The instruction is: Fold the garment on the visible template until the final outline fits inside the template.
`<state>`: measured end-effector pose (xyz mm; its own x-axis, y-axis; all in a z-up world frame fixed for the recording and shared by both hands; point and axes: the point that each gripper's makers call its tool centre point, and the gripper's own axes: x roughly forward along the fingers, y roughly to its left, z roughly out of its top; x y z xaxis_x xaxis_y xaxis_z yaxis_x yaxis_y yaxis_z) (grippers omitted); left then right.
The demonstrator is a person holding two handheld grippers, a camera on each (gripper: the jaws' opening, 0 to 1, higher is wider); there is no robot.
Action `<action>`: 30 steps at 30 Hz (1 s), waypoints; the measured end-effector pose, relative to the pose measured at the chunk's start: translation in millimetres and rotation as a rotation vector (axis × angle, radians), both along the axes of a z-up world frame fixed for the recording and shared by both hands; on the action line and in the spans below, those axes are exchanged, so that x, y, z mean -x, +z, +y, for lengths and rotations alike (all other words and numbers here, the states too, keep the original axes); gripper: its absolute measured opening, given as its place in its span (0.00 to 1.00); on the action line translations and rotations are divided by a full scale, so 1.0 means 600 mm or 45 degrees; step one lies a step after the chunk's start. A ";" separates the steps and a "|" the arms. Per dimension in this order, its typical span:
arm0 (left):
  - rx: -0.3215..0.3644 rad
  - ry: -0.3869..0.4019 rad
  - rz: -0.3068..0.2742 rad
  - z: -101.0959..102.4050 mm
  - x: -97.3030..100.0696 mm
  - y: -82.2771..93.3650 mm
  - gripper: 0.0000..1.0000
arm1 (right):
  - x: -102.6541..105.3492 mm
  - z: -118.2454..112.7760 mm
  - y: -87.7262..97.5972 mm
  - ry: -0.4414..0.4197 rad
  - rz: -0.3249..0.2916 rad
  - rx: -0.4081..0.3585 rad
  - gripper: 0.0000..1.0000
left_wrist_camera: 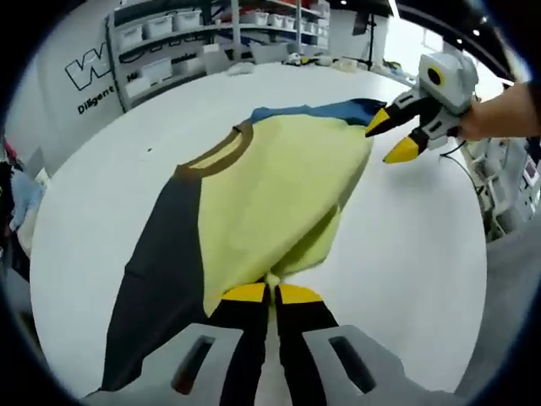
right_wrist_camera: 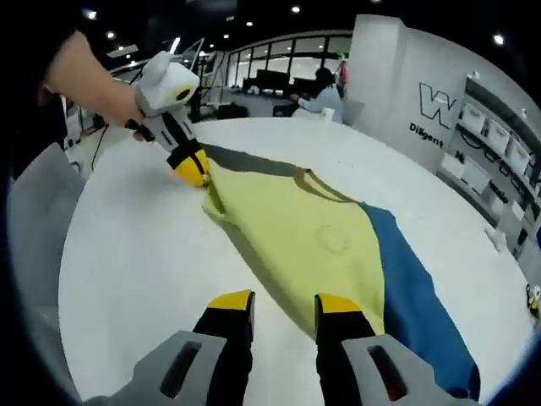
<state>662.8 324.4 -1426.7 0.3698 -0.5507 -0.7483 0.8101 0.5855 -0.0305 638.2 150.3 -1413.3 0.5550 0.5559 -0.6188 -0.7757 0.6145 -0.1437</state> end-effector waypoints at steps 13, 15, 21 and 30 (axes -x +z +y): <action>0.157 -0.062 0.081 -0.007 0.017 0.065 0.01 | 0.033 0.171 -0.010 0.304 -0.027 -0.025 0.15; 0.170 -0.054 0.088 -0.006 0.015 0.068 0.01 | 0.026 0.194 -0.012 0.315 -0.033 -0.026 0.16; 0.233 -0.029 0.104 -0.014 0.014 0.088 0.01 | -0.012 0.217 -0.026 0.302 -0.124 0.093 0.21; 0.302 -0.003 0.099 -0.018 0.004 0.113 0.01 | -0.042 0.211 -0.044 0.278 -0.153 0.192 0.09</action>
